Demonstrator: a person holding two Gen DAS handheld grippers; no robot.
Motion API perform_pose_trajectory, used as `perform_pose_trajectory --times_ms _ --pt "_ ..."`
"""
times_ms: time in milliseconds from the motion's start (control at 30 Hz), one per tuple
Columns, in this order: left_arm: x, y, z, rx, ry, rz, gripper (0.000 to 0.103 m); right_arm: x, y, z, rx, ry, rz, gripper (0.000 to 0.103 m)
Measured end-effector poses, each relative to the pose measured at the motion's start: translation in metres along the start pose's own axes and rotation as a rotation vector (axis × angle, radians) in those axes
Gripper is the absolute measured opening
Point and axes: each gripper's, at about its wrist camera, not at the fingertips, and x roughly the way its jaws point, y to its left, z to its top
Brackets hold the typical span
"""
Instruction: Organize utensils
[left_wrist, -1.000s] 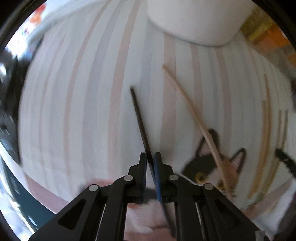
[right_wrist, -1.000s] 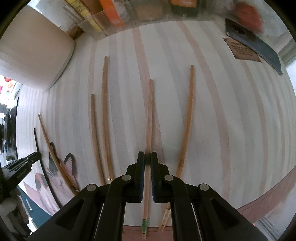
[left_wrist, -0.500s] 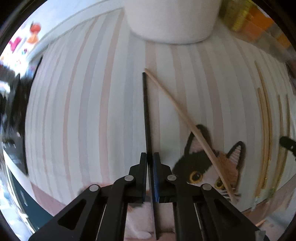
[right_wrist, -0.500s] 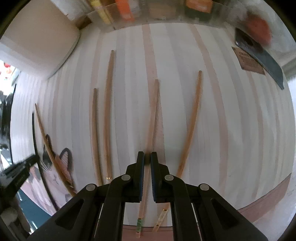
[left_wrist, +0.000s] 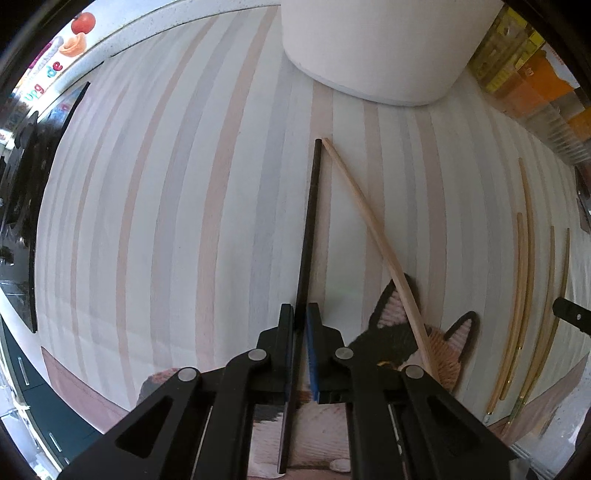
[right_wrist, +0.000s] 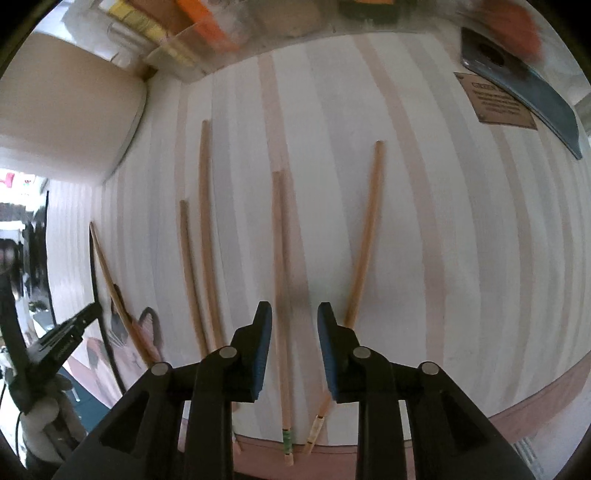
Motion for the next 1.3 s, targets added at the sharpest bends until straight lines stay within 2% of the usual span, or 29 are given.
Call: perform_pose_trajectory --times_ms 67,133,167,300,333,400,467,600,667,867,1133,1300 --pt "-0.001 0.004 0.009 -0.001 0.006 0.001 0.005 0.003 0.004 0.001 -0.015 0.007 0.006 0.027" --pt "0.002 -0.003 0.032 -0.009 0.016 -0.003 0.005 0.011 0.011 0.000 -0.047 0.019 -0.014 0.028" --pt "-0.003 0.008 0.038 -0.006 0.020 -0.005 0.005 0.015 0.017 -0.002 -0.074 0.017 -0.045 0.028" --pt "-0.002 0.004 0.040 -0.003 0.024 -0.012 0.005 0.022 0.051 -0.009 -0.189 0.002 -0.216 0.027" --pt "-0.002 0.005 0.038 -0.006 0.020 -0.016 0.005 0.025 0.060 -0.012 -0.216 -0.004 -0.264 0.021" --pt "0.000 0.007 0.031 -0.015 0.006 -0.022 0.005 0.027 0.077 -0.017 -0.252 -0.028 -0.294 0.008" --pt "0.001 0.006 0.024 -0.021 -0.009 -0.021 0.004 0.028 0.085 -0.020 -0.256 -0.038 -0.313 0.008" --pt "-0.007 0.017 0.017 -0.049 -0.020 -0.053 0.003 0.031 0.094 -0.025 -0.212 -0.048 -0.265 0.007" --pt "-0.015 0.024 0.014 -0.045 -0.039 -0.058 0.003 0.026 0.086 -0.023 -0.187 -0.036 -0.210 0.007" --pt "-0.049 0.047 0.008 -0.048 -0.115 -0.079 0.003 0.002 0.087 -0.030 -0.163 -0.081 -0.140 0.007" --pt "-0.123 0.060 0.002 -0.047 -0.294 -0.098 0.003 -0.043 0.105 -0.040 -0.173 -0.177 -0.060 0.007" --pt "-0.177 0.072 0.008 -0.055 -0.447 -0.101 0.003 -0.091 0.111 -0.021 -0.210 -0.272 -0.008 0.007"
